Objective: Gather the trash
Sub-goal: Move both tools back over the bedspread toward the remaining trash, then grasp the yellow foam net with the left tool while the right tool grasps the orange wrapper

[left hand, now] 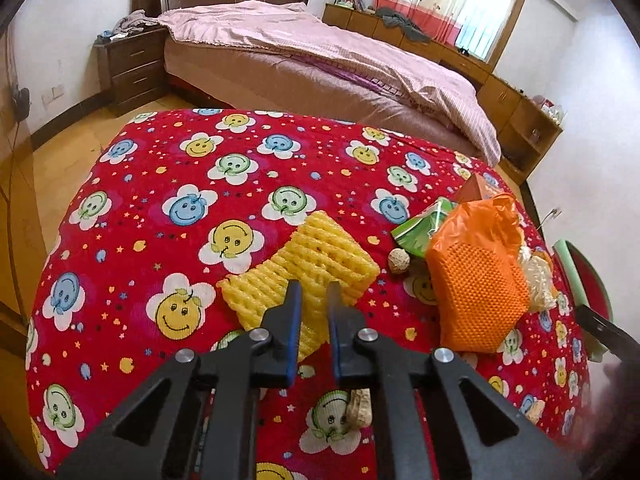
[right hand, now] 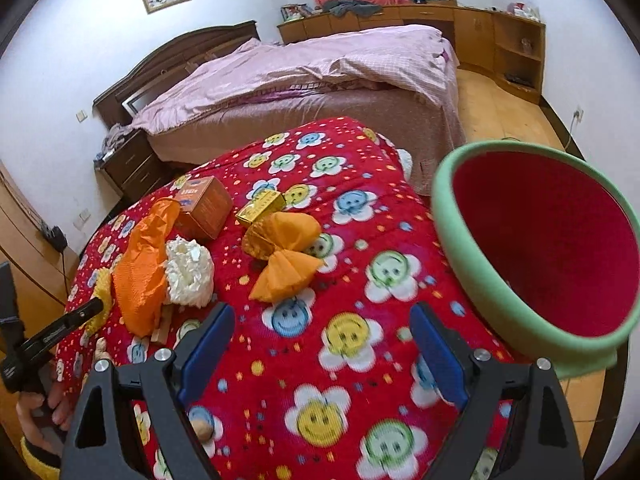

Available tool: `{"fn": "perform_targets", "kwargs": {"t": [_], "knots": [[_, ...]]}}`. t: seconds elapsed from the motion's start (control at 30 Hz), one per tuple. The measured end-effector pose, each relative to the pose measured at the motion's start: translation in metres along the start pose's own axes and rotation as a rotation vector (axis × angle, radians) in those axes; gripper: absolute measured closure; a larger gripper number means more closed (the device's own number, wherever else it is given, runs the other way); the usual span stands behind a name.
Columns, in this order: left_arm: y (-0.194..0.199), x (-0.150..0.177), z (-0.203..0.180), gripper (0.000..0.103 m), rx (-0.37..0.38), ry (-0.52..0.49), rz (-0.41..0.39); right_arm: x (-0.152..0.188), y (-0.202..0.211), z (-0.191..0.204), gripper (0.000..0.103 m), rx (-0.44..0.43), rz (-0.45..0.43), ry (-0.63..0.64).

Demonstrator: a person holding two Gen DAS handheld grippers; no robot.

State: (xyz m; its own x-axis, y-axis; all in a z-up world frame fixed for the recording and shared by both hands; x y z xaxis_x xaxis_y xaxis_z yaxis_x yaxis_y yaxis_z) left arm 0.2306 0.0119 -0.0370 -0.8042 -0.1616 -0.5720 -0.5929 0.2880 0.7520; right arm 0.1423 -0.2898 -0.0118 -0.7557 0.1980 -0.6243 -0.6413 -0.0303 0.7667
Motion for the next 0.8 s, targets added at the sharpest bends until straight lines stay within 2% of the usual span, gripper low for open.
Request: {"fn": "perform_targets", "kwargs": {"t": [0.13, 0.2, 0.27, 0.3, 0.4, 0.5, 0.57, 0.63, 0.8], "knots": [[0.0, -0.001, 0.0, 0.092, 0.026, 0.012, -0.004, -0.01, -0.016, 0.007, 0.015, 0.016, -0.004, 0.033], [0.0, 0.0, 0.001, 0.092, 0.029, 0.015, -0.001, -0.015, -0.024, 0.011, 0.021, 0.031, 0.0, 0.054], [-0.002, 0.0, 0.001, 0.092, 0.034, 0.015, 0.0, -0.018, -0.031, 0.014, 0.032, 0.037, 0.008, 0.065], [-0.002, 0.0, 0.001, 0.093, 0.035, 0.014, -0.001, -0.019, -0.036, 0.016, 0.034, 0.033, 0.02, 0.069], [0.0, 0.0, 0.001, 0.092, 0.038, 0.013, -0.008, -0.019, -0.048, 0.023, 0.049, 0.015, 0.044, 0.08], [0.003, -0.001, 0.0, 0.093, 0.05, 0.016, -0.012, -0.017, -0.053, 0.029, 0.07, 0.035, 0.04, 0.11], [0.007, -0.001, -0.002, 0.093, 0.062, 0.019, -0.016, -0.015, -0.053, 0.03, 0.085, 0.013, 0.044, 0.11], [0.012, -0.001, -0.005, 0.093, 0.067, 0.017, -0.022, -0.014, -0.049, 0.029, 0.091, 0.0, 0.04, 0.101], [0.028, -0.001, -0.016, 0.093, 0.083, 0.0, -0.04, -0.011, -0.025, 0.025, 0.094, -0.014, -0.003, 0.095]]}}
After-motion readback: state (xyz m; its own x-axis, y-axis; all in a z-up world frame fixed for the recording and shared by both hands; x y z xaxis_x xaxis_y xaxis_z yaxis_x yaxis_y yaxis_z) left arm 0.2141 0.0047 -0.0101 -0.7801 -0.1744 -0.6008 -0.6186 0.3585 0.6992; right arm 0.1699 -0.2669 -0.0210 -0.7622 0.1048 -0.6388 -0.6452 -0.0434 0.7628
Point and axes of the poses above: each gripper's, at about its wrist camera, not at the fingertips, and y roughly against the way its jaws point, z to its left, x to its underside, the point moved 4 cm from there along -y, roughly the way its jaws point, and after that the axes turned 8 degrees about y, right-handed, at the moved point
